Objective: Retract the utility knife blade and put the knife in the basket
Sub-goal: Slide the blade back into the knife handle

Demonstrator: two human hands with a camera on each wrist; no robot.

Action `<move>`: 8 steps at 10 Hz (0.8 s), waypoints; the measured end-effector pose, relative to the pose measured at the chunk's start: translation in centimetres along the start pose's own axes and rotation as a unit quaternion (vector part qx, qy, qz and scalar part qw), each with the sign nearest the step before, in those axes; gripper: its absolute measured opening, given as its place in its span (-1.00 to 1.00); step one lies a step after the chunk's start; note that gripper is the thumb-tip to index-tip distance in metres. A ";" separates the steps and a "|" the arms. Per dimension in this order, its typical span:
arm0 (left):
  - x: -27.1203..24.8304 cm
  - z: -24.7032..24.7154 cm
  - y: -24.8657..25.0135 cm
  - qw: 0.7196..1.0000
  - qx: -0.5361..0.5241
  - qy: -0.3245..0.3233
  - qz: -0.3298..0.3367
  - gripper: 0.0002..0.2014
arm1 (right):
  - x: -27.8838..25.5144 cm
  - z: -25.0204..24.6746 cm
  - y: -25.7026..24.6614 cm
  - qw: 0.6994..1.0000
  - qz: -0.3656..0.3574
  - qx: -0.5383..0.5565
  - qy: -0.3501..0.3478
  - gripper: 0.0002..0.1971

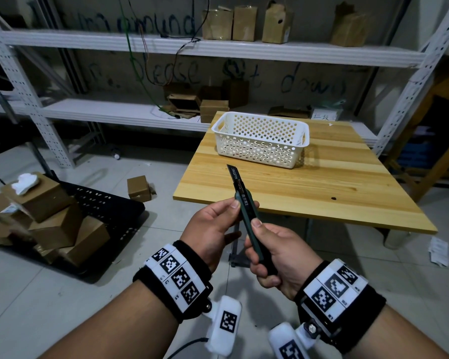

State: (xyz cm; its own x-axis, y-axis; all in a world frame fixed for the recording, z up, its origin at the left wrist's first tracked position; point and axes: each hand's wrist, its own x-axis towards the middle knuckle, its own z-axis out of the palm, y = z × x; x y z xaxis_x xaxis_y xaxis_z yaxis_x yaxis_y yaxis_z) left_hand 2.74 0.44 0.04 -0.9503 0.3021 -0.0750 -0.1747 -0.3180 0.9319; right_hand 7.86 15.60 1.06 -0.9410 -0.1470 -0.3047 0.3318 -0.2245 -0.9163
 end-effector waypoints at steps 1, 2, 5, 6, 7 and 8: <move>0.0 0.0 0.0 1.000 0.001 0.001 0.000 -0.74 | 0.0 0.0 0.0 1.000 0.000 0.001 -0.001 -0.61; 0.0 0.0 0.0 1.000 0.001 0.002 -0.002 -0.76 | 0.0 0.0 0.0 1.000 -0.001 0.000 -0.003 -0.61; -0.1 0.0 0.1 1.000 -0.003 -0.002 -0.001 -0.78 | -0.1 0.0 0.0 1.000 0.001 0.006 -0.005 -0.62; -0.1 0.0 0.1 1.000 -0.002 -0.004 0.000 -0.78 | -0.1 0.1 -0.1 1.000 0.003 0.008 -0.004 -0.62; -0.1 0.1 0.1 1.000 -0.001 -0.006 0.000 -0.77 | -0.1 0.0 -0.1 1.000 0.000 0.006 -0.005 -0.62; -0.2 0.1 0.2 1.000 0.001 -0.008 0.001 -0.75 | -0.1 0.1 0.0 1.000 0.000 0.005 -0.006 -0.62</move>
State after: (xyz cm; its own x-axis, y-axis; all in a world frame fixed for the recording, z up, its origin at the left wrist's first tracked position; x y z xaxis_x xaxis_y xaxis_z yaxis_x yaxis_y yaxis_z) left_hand 2.88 0.40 0.28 -0.9466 0.3153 -0.0674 -0.1718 -0.3161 0.9330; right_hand 7.92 15.56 1.14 -0.9404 -0.1586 -0.3007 0.3317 -0.2342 -0.9138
